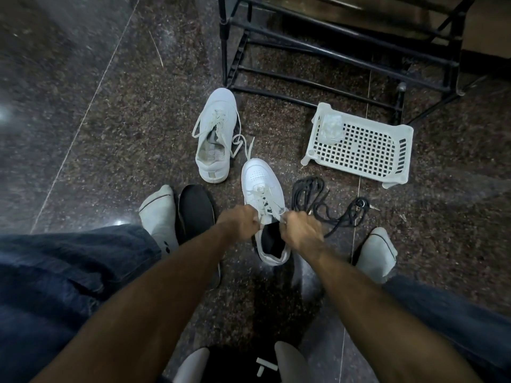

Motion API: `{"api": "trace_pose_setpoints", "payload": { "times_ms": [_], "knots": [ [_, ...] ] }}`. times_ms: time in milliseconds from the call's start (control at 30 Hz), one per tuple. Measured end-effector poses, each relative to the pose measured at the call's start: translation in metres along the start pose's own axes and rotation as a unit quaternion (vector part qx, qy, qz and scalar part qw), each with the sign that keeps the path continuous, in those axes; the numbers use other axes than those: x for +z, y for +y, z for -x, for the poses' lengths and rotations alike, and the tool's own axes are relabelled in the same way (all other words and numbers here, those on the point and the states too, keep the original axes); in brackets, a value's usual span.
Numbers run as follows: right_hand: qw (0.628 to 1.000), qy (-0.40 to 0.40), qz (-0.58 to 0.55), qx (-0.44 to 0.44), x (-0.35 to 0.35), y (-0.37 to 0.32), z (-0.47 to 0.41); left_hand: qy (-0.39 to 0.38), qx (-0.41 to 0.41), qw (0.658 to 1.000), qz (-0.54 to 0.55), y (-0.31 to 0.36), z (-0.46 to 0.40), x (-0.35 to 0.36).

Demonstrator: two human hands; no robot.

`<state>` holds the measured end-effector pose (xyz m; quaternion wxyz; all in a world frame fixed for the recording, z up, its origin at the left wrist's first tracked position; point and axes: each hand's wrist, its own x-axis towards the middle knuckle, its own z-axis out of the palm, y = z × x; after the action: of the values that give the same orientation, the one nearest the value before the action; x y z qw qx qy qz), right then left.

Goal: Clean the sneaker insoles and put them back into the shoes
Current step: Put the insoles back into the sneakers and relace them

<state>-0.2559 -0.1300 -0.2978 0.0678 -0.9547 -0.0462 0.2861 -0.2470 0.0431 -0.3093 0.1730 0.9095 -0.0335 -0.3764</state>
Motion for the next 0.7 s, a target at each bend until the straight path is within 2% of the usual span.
{"api": "trace_pose_setpoints", "payload": {
  "times_ms": [67, 167, 233, 400, 467, 567, 700],
  "knots": [
    [1.000, 0.012, -0.011, 0.013, 0.000, 0.002, -0.001, -0.080, 0.043, 0.995, -0.048, -0.005, 0.004, -0.021],
    [0.999, 0.025, 0.011, 0.023, -0.001, 0.003, 0.002, -0.152, 0.021, 0.982, -0.110, -0.010, 0.004, -0.051],
    [0.999, 0.023, 0.017, 0.029, 0.002, 0.001, 0.005, -0.161, -0.001, 0.976, -0.144, -0.012, 0.001, -0.066],
    [0.998, 0.005, -0.030, 0.056, 0.006, -0.002, 0.013, -0.125, 0.036, 0.969, -0.208, -0.004, 0.006, -0.081],
    [0.998, -0.043, -0.049, 0.023, 0.001, 0.008, 0.012, -0.140, 0.047, 0.976, -0.160, -0.004, 0.003, -0.083],
    [0.987, -0.119, -0.106, -0.036, -0.025, 0.033, 0.012, -0.172, 0.039, 0.984, 0.035, 0.000, 0.011, -0.100],
    [0.953, -0.147, -0.261, -0.040, -0.089, 0.050, 0.024, -0.059, 0.050, 0.967, 0.244, 0.001, 0.022, -0.123]
  ]
}}
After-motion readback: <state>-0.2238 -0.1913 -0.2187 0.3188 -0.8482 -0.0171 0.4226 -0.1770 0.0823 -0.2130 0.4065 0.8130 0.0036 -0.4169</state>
